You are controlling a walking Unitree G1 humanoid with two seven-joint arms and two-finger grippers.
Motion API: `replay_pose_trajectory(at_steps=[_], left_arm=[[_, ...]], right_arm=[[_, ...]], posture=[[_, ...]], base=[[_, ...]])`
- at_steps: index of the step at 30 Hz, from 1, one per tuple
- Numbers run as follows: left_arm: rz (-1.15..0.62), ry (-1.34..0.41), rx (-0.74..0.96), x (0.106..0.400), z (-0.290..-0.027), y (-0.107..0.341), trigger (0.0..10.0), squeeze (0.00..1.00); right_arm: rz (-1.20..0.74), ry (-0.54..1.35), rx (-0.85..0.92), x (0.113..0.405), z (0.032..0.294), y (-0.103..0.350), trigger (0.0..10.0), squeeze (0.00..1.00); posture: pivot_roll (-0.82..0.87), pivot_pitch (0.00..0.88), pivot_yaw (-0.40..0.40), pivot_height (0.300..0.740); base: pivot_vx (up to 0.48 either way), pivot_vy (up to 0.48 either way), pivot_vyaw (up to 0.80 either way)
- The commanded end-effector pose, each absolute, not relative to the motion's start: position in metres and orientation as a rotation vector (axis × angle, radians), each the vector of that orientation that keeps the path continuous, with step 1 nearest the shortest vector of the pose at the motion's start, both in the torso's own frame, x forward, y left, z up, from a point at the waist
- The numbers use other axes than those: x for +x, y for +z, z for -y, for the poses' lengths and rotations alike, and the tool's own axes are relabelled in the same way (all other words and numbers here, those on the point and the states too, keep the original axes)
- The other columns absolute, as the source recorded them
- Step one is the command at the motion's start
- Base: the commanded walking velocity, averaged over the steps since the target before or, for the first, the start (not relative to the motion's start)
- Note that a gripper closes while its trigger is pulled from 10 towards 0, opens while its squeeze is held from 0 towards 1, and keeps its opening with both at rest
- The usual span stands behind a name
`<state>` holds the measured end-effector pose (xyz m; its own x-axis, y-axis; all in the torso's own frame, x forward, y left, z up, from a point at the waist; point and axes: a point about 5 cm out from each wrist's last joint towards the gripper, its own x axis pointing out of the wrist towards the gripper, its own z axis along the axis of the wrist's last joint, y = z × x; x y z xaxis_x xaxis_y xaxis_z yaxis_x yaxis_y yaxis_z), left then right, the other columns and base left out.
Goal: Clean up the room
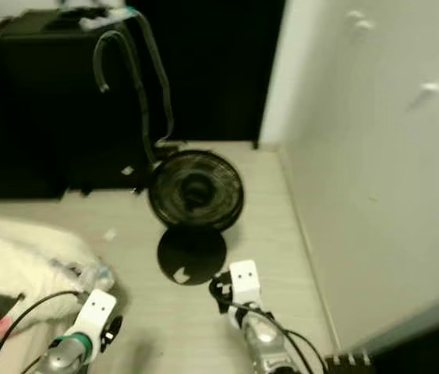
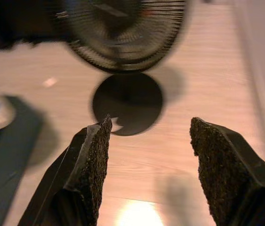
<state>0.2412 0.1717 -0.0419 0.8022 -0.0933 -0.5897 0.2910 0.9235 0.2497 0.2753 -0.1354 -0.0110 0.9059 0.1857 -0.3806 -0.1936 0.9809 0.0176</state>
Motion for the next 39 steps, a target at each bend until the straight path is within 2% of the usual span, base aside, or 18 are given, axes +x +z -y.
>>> replay_pose_trajectory(at_steps=[1, 11, 29, 39], left_arm=[[-0.625, -0.216, 0.352, 0.238, -0.172, -0.045, 10.0, 0.00], [-0.607, -0.210, 0.348, 0.243, -0.171, -0.041, 10.0, 0.00], [-0.577, -0.199, 0.362, 0.247, -0.168, -0.038, 10.0, 0.00], [-0.549, -0.195, 0.369, 0.248, -0.168, -0.036, 10.0, 0.00]], right_arm=[[-0.417, 0.184, -0.006, 0.270, 0.135, -0.017, 10.0, 0.00], [-0.413, 0.171, -0.007, 0.270, 0.139, -0.017, 10.0, 0.00], [-0.401, 0.226, -0.038, 0.269, 0.131, -0.016, 10.0, 0.00], [-0.377, 0.272, -0.117, 0.271, 0.126, -0.013, 10.0, 0.00]], posture=[[0.05, 0.000, 0.056, 0.740], [0.03, 0.000, 0.059, 0.740], [0.03, 0.000, 0.051, 0.740], [0.03, 0.000, 0.051, 0.740]], base=[[0.000, 0.000, -0.80], [0.000, 0.000, -0.80], [0.000, 0.000, 0.00], [0.082, 0.000, 0.71]])
